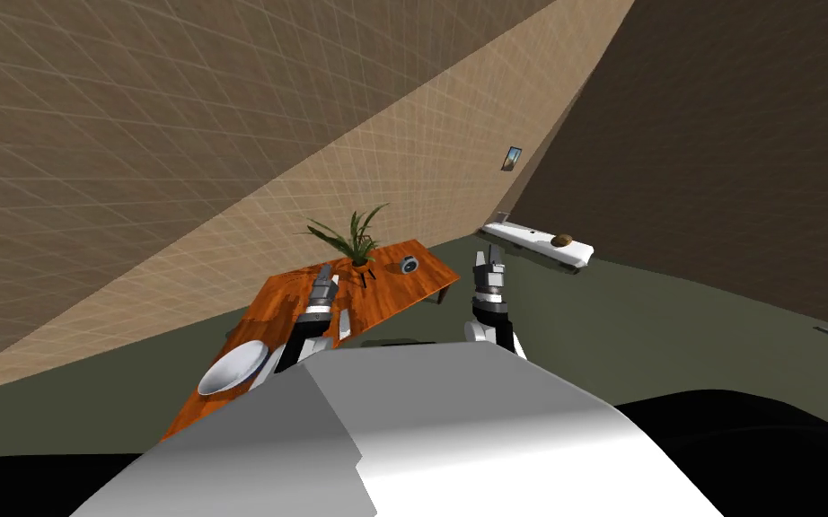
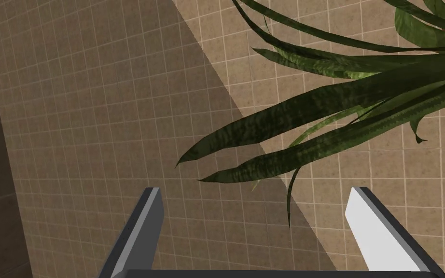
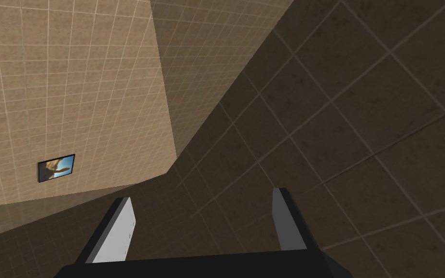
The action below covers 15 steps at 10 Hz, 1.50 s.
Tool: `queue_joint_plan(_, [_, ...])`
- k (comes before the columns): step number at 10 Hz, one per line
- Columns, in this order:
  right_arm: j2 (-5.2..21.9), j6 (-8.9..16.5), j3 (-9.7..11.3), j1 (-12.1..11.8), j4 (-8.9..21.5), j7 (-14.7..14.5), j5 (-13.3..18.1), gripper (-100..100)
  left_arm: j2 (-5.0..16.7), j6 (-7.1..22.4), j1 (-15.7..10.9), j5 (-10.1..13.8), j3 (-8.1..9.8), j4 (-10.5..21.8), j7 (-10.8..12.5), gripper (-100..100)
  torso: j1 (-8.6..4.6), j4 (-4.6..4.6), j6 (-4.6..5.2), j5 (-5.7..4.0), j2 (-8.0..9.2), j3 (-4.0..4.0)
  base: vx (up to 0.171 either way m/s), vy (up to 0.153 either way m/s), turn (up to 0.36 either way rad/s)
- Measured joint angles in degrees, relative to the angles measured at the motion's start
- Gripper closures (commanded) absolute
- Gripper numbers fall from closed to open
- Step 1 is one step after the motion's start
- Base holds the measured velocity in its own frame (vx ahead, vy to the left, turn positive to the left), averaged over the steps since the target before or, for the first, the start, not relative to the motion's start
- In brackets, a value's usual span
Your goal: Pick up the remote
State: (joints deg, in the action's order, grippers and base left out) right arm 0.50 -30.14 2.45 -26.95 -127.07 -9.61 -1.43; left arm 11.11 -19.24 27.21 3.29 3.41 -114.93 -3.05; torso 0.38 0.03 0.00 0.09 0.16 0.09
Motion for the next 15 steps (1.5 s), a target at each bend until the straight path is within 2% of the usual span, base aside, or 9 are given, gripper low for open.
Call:
queue_joint_plan(2, [0.00, 0.00, 0.00, 0.00, 0.00, 0.00, 0.00, 0, 0.88, 1.63, -0.22, 0.96, -0.13, 3.00, -1.03, -100, -0.11, -0.02, 0.01, -0.02, -0.13, -0.07, -0.024, 0.068, -0.270])
queue_joint_plan(3, [0.00, 0.00, 0.00, 0.00, 0.00, 0.00, 0.00, 0, 2.18, 3.91, -1.27, 2.14, 0.38, 4.98, -1.51, -100, 0.00, -0.02, 0.02, -0.01, -0.14, -0.08, -0.038, 0.119, -0.388])
queue_joint_plan(5, [0.00, 0.00, 0.00, 0.00, 0.00, 0.00, 0.00, 0, 3.80, 6.04, -0.85, 4.24, 0.12, 10.15, -3.29, -100, 0.10, -0.01, 0.03, 0.03, -0.04, -0.02, -0.056, 0.090, -0.299])
queue_joint_plan(8, [0.00, 0.00, -0.01, -0.02, 0.00, 0.00, 0.00, 0, 5.74, 9.65, 0.13, 6.40, 0.40, 13.11, -4.52, -100, -0.11, -0.02, -0.04, -0.03, -0.15, -0.08, -0.030, 0.053, -0.207])
queue_joint_plan(10, [0.00, 0.00, 0.00, -0.01, 0.00, 0.00, 0.00, 0, 7.23, 13.19, -1.22, 8.60, 0.63, 16.84, -6.06, -100, -0.01, -0.04, 0.01, -0.01, -0.21, -0.12, -0.032, 0.073, -0.299])
queue_joint_plan(12, [0.00, 0.00, -0.01, -0.01, 0.00, 0.00, 0.00, 0, 8.33, 15.27, -0.78, 10.28, 0.58, 20.09, -7.21, -100, -0.04, -0.03, -0.01, -0.01, -0.17, -0.10, -0.046, 0.071, -0.374])
queue_joint_plan(13, [0.01, 0.00, -0.01, -0.01, 0.00, 0.00, 0.00, 0, 8.74, 16.04, -1.28, 11.48, 0.35, 23.09, -8.35, -100, 0.02, -0.02, 0.00, 0.01, -0.14, -0.08, -0.042, 0.069, -0.136])
queue_joint_plan(14, [0.01, 0.00, -0.02, -0.03, 0.00, 0.00, 0.00, 0, 9.28, 17.00, -1.23, 12.25, 0.34, 24.35, -8.93, -100, -0.01, -0.03, -0.08, 0.00, -0.17, -0.09, -0.013, 0.028, 0.053])
queue_joint_plan(15, [0.00, 0.00, -0.01, -0.03, 0.00, 0.00, 0.00, 0, 9.52, 18.11, -1.15, 12.54, 0.53, 24.22, -9.04, -100, -0.15, -0.04, -0.08, -0.03, -0.26, -0.14, -0.017, 0.033, -0.268])
